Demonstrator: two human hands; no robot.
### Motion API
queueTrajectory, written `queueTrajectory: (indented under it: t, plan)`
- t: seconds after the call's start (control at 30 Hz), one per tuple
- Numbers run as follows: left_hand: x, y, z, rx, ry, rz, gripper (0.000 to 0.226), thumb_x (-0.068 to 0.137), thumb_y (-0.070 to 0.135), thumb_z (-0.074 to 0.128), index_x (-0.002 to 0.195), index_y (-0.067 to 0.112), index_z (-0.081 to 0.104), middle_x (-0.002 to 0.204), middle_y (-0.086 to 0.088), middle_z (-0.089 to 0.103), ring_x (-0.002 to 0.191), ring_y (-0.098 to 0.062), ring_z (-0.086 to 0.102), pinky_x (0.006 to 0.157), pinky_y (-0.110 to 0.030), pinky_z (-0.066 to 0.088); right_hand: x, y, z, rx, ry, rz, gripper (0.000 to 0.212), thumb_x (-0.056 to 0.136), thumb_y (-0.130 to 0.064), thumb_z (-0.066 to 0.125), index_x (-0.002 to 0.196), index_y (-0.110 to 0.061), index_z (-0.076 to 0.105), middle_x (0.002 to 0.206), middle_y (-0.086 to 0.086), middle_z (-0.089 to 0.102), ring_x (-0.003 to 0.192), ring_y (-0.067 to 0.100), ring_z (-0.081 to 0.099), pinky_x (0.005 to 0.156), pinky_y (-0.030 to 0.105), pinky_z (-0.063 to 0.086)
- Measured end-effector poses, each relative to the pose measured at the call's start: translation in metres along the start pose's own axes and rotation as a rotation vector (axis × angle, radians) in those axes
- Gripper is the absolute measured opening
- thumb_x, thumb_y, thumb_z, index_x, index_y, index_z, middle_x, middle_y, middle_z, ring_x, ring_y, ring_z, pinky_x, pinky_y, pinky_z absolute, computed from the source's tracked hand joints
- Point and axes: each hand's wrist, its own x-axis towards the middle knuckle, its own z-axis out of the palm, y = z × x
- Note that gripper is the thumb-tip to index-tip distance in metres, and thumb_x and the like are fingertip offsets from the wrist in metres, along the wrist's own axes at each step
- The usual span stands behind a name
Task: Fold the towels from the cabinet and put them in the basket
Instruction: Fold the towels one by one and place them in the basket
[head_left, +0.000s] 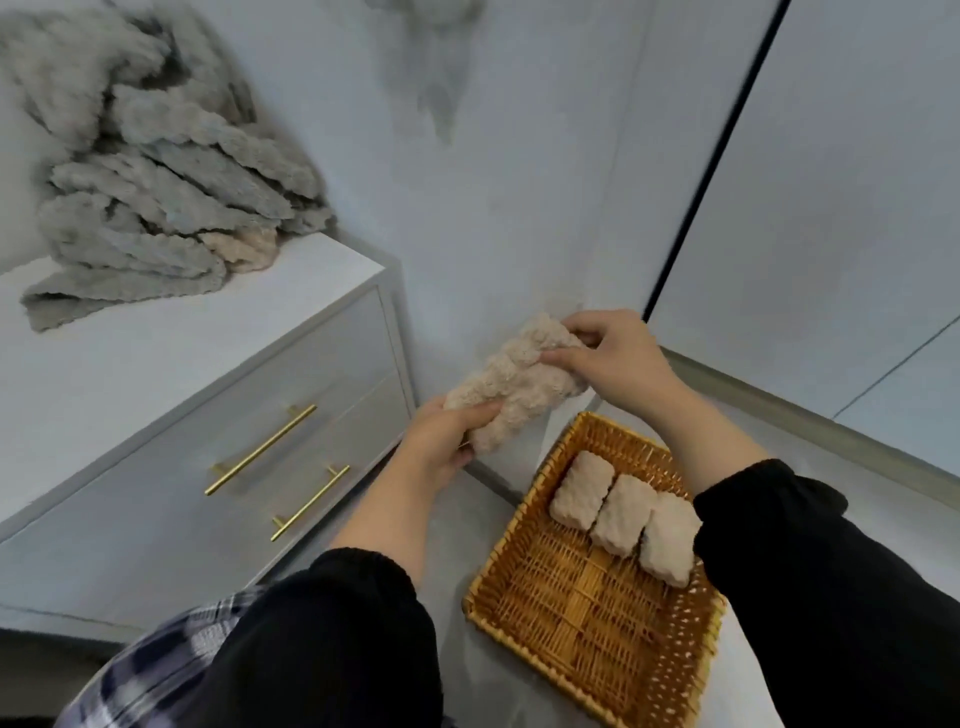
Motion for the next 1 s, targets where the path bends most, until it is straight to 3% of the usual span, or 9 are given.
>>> queueTrajectory:
  t: [0.1,0.2,0.33,0.4,0.5,0.6,0.73,0.87,1.0]
  plan:
    - [0.011,-0.033,0.003,0.061,-0.091,-0.092,0.035,0.085,0.000,0.064,0.119,0.006,0.060,0.106,-0.007,0.068,0.092,-0.019,0.065,0.077,-0.030,0.054,-0.007,0.041,-0.005,0.075,-0.034,0.135,0.007,0.082,-0.016,0.073,0.088,-0.011,0.073,0.085,0.007,0.073,0.075,0.011,0.069,0.065,0.022,0.053]
    - [0.028,-0.050,0.007,0.138,-0.102,-0.182,0.031,0.085,0.000,0.064,0.115,0.006,0.060,0.102,-0.007,0.068,0.088,-0.019,0.065,0.070,-0.030,0.054,-0.005,0.090,0.002,0.164,0.026,0.304,0.044,0.076,-0.031,0.079,0.103,0.002,0.070,0.108,0.027,0.064,0.095,0.039,0.063,0.086,0.042,0.054]
    - [0.048,-0.073,0.017,0.164,-0.046,-0.219,0.029,0.083,0.002,0.068,0.111,0.004,0.062,0.096,-0.007,0.070,0.082,-0.018,0.066,0.066,-0.029,0.056,-0.009,0.136,0.025,0.842,0.085,0.596,0.022,0.084,-0.024,0.069,0.098,-0.007,0.070,0.099,0.009,0.073,0.103,0.028,0.065,0.096,0.041,0.050]
    - [0.056,-0.093,0.024,0.154,-0.009,-0.246,0.025,0.084,0.001,0.067,0.108,0.004,0.062,0.095,-0.008,0.070,0.081,-0.018,0.066,0.060,-0.027,0.057,-0.018,0.158,0.041,1.209,0.059,0.722,0.036,0.087,-0.027,0.061,0.118,-0.008,0.062,0.120,0.012,0.065,0.117,0.025,0.058,0.106,0.040,0.041]
    - [0.065,-0.123,0.031,0.169,0.029,-0.278,0.036,0.081,0.005,0.071,0.115,0.004,0.061,0.105,-0.011,0.069,0.090,-0.021,0.067,0.059,-0.027,0.055,-0.036,0.186,0.062,1.443,0.012,0.817,0.055,0.082,-0.025,0.062,0.135,-0.011,0.049,0.135,0.015,0.055,0.125,0.030,0.051,0.102,0.044,0.042]
    - [0.076,-0.140,0.035,0.345,0.042,-0.225,0.033,0.079,0.009,0.075,0.109,0.008,0.062,0.101,-0.008,0.068,0.088,-0.019,0.066,0.064,-0.029,0.057,-0.046,0.210,0.074,1.453,0.097,0.880,0.041,0.087,-0.006,0.055,0.128,-0.008,0.053,0.128,0.017,0.059,0.118,0.031,0.056,0.092,0.043,0.046]
    - [0.093,-0.149,0.023,0.778,-0.004,-0.098,0.038,0.080,0.029,0.075,0.112,0.014,0.061,0.103,0.002,0.063,0.092,-0.013,0.059,0.074,-0.024,0.048,-0.054,0.240,0.078,1.286,0.253,1.056,0.042,0.088,-0.005,0.059,0.129,-0.006,0.050,0.122,0.016,0.062,0.113,0.030,0.060,0.091,0.041,0.051]
    - [0.111,-0.162,-0.014,1.081,0.018,-0.150,0.048,0.084,0.035,0.069,0.126,0.015,0.056,0.122,-0.004,0.061,0.109,-0.021,0.057,0.092,-0.033,0.047,-0.065,0.266,0.098,1.071,0.227,1.245,0.028,0.092,-0.008,0.058,0.119,-0.009,0.053,0.102,0.009,0.064,0.096,0.025,0.061,0.086,0.041,0.048]
    - [0.123,-0.174,-0.037,1.195,-0.110,-0.257,0.056,0.087,0.042,0.064,0.134,0.015,0.052,0.129,-0.007,0.058,0.113,-0.024,0.057,0.093,-0.033,0.046,-0.072,0.290,0.129,0.985,0.172,1.382,0.032,0.096,0.004,0.044,0.126,-0.007,0.052,0.111,0.013,0.062,0.107,0.029,0.056,0.091,0.046,0.044]
